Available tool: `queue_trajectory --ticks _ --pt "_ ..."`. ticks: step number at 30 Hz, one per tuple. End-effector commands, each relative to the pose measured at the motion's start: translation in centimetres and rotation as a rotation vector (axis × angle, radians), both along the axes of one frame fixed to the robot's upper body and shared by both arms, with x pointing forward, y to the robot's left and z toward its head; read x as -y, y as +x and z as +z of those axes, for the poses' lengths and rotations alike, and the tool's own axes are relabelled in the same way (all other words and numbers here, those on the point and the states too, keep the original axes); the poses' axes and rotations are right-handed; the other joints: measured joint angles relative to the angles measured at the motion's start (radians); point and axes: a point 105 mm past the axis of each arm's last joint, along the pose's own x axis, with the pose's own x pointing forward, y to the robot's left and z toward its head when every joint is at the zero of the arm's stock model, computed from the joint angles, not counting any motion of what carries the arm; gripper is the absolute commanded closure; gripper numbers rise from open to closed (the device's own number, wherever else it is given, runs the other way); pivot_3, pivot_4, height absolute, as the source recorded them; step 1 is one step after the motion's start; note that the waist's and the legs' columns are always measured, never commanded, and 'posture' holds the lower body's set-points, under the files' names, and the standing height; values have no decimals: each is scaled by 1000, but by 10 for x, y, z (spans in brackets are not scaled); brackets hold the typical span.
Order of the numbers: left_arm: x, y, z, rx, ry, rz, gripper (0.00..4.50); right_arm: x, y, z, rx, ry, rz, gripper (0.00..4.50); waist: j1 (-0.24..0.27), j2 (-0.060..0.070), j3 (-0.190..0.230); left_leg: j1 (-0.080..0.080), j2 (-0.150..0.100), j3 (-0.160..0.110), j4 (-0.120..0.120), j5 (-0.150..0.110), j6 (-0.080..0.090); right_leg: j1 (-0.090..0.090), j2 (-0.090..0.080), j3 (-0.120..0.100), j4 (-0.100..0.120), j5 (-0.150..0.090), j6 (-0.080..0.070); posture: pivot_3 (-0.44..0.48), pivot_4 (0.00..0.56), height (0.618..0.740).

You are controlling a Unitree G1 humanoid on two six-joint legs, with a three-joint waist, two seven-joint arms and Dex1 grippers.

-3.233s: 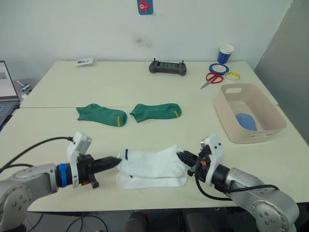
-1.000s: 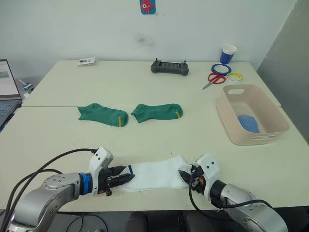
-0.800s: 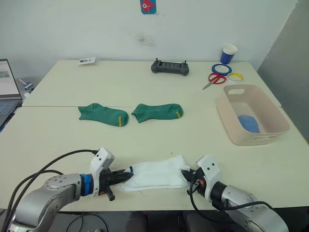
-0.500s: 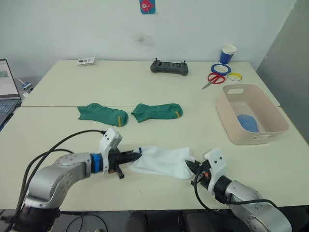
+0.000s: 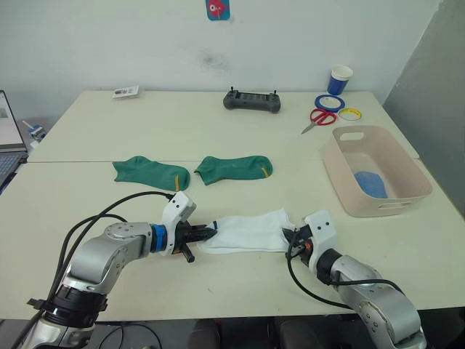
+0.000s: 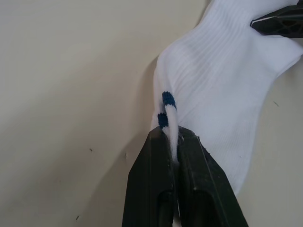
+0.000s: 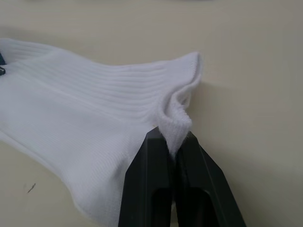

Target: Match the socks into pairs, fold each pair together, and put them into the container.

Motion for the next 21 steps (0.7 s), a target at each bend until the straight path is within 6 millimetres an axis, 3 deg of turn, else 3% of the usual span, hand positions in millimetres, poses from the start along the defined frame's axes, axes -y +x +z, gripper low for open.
queue_trajectory --ticks 1,6,9,11,14,16,17,21 --pt "-8 4 1 27 12 46 3976 11 1 15 54 10 -40 3770 1 0 0 0 0 0 0 0 0 0 0 0 0 0 0 0 150 740" --pt "-15 6 13 101 12 63 2551 24 -1 30 117 2 -80 2051 0 0 0 0 0 0 0 0 0 0 0 0 0 0 0 0 150 740" --pt "-20 8 31 208 -20 81 1686 26 -3 48 208 -6 -64 1052 0 0 0 0 0 0 0 0 0 0 0 0 1 0 0 0 150 740" --pt "-24 12 44 277 -44 98 1683 23 -5 60 278 -6 -38 412 2 0 0 0 0 0 0 0 0 0 0 0 1 0 0 0 150 740" --pt "-32 23 65 357 -50 98 1683 16 -7 68 323 2 8 412 6 0 0 0 0 0 0 0 0 0 0 0 1 0 0 0 150 740" --pt "-26 29 79 386 -78 54 1683 9 -6 69 330 -15 46 412 8 0 0 0 0 0 1 0 0 0 0 -1 1 0 0 0 150 740" --pt "-16 27 84 385 -85 -23 1865 5 -4 69 332 -18 66 365 8 0 0 0 0 0 1 0 0 1 0 -1 1 0 0 0 150 740" --pt "15 10 79 379 -34 -294 2863 -10 7 62 309 -27 119 1273 6 0 0 -1 -1 1 3 0 0 1 0 1 0 1 1 0 150 740"
